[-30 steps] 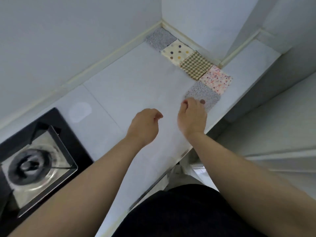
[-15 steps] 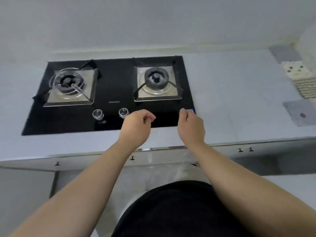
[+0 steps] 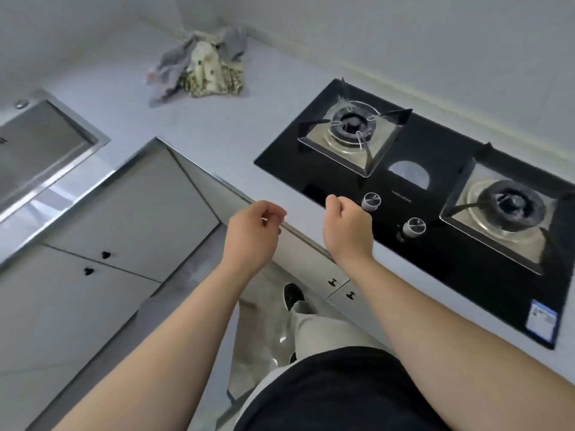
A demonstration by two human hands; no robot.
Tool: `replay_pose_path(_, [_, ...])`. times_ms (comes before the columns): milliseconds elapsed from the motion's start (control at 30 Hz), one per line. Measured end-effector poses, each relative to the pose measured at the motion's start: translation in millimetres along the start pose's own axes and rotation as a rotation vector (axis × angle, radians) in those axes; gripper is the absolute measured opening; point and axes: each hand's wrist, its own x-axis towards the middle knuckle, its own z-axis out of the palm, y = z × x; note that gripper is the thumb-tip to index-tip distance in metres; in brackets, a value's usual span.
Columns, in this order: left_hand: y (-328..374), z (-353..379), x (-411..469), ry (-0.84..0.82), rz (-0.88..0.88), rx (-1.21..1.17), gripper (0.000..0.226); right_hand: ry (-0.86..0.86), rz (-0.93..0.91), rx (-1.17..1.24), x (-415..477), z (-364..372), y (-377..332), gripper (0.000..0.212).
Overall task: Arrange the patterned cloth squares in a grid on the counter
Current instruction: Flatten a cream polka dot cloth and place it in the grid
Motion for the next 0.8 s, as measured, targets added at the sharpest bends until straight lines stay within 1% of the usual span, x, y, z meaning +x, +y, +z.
replay_pose_path(167, [-17.6,-38.3,59.8,0.079,-0.081,-0.029,0.028,-0.099,-0.031,0.007,49.6,53.8,-42.7,0.042])
replay_pose_path(300, [-16.3,-65.9,117.5,0.113,-0.132,-0.055,0.028,-0.157,-0.048,0.002,102.8,82.3,-79.2,0.043])
replay_pose_path(433, [-11.3,-90.6,168.5,0.168,-0.146,-0.073,0.028,-0.227,-0.047,0.023,148.4,114.0,-114.6,0.043])
replay_pose_path(633, [-14.9,-126.4,228.2,0.207,-0.177,-0.105,0.029,-0.259,-0.064,0.005,197.2,161.0,-153.1,0.043])
replay_pose_path(700, [-17.8,-137.0,251.8,0.198,-0.166,-0.084,0.029,-0.26,-0.057,-0.025,209.7,174.1,-162.7,0.046])
replay_pose_path(800, [-22.7,-152.2,293.8,0.177,-0.152,-0.033,0.029,-0.247,-0.073,-0.067,230.7,195.5,-176.9,0.046])
